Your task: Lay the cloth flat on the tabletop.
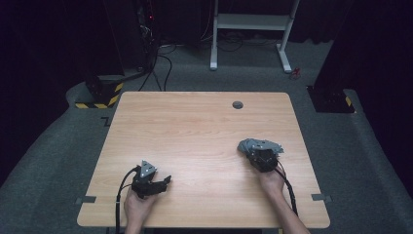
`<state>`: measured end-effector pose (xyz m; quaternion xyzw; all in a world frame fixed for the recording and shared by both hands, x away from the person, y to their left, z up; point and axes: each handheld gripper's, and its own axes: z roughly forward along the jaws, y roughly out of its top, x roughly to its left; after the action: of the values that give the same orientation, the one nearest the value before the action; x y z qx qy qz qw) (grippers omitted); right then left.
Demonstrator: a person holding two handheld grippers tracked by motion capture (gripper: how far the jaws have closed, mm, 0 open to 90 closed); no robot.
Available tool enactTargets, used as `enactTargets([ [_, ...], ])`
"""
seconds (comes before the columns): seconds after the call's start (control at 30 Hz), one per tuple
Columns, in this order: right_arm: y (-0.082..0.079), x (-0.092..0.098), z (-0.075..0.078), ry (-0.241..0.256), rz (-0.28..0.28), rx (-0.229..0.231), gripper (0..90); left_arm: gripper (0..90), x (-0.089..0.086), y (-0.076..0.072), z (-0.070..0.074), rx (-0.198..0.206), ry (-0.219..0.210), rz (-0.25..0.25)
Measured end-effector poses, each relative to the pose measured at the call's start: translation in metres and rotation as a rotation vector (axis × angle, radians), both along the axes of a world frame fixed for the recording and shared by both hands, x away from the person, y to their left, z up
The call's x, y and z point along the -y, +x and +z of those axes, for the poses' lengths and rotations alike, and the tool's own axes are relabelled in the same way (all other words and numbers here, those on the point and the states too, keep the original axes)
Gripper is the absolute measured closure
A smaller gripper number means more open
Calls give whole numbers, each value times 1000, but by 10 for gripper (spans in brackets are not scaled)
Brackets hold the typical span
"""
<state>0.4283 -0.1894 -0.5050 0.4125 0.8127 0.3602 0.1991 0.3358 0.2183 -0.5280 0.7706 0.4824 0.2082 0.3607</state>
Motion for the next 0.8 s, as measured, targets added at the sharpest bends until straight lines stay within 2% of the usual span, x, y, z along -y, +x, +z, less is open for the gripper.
enactTargets([
  [0.33,-11,-20,1,1,71,2,866,294,0,0,0,0,1,0],
  [0.8,-25,-60,1,-3,185,-2,866,293,0,0,0,0,2,0],
])
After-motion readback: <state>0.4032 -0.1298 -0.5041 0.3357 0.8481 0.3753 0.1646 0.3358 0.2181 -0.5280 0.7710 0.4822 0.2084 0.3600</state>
